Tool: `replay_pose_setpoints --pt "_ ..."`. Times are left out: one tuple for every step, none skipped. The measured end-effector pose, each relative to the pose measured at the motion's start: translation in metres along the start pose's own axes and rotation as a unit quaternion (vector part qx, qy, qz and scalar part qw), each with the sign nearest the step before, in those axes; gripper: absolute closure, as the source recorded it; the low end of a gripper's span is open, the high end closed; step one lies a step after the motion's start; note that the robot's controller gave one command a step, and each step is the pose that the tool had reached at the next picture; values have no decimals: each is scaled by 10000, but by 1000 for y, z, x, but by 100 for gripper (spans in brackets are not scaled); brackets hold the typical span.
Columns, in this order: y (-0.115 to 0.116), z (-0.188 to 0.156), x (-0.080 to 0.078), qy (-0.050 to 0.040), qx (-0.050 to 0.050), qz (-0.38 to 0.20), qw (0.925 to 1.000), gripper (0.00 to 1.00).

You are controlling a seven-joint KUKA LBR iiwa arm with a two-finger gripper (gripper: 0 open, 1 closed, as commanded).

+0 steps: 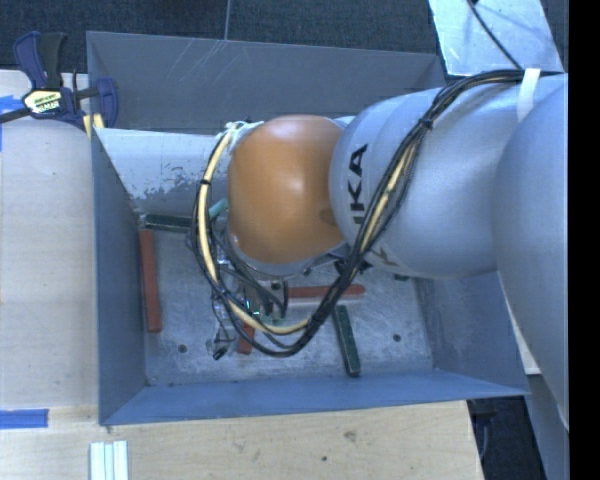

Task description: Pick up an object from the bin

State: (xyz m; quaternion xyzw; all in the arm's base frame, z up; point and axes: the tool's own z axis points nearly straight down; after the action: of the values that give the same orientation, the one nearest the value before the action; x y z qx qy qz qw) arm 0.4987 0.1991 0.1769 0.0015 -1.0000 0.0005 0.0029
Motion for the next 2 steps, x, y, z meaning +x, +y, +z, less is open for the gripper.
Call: replay_pose_setpoints --pt "-37 110 15 -44 -7 155 9999 0" --pt "-119 106 -44 -60 12 -1030 9947 0"
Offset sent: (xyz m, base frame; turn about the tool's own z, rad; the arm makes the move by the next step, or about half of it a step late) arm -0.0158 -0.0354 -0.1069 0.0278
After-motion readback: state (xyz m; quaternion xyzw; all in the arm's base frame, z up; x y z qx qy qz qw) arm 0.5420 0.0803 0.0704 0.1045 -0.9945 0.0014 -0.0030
